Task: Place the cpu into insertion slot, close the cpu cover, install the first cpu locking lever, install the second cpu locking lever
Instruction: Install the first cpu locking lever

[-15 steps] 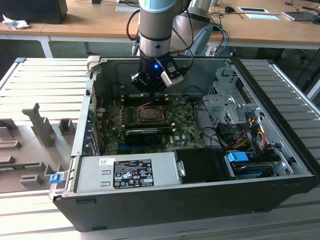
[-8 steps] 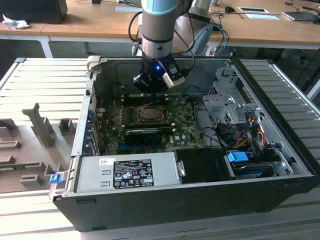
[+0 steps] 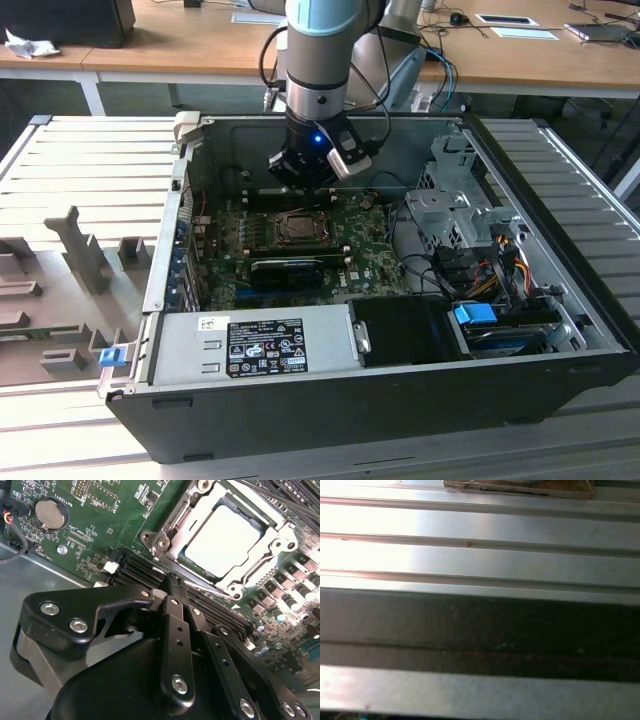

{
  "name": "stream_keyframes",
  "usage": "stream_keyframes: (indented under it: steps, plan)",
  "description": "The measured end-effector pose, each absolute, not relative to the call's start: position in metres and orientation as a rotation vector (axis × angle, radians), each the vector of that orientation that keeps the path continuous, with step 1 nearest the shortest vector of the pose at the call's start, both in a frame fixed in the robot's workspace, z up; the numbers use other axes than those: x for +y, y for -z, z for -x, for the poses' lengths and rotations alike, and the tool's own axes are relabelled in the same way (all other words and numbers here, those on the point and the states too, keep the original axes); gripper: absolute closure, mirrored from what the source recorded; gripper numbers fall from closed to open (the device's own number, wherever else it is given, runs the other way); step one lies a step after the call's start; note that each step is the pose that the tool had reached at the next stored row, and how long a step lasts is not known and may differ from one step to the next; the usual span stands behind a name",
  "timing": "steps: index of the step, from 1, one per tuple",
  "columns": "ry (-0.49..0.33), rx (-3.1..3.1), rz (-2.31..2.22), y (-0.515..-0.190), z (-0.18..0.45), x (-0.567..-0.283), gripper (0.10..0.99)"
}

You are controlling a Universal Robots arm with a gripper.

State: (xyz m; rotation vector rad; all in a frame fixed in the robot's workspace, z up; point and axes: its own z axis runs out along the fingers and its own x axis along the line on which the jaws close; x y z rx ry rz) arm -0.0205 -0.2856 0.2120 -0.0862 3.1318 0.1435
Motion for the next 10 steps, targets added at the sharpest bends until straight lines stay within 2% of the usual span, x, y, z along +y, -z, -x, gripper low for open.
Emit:
stream_keyframes:
  steps: [10]
  plan:
    - [-0.144,3.132,0.086,-0.209,0.0187,-0.2884,0.98]
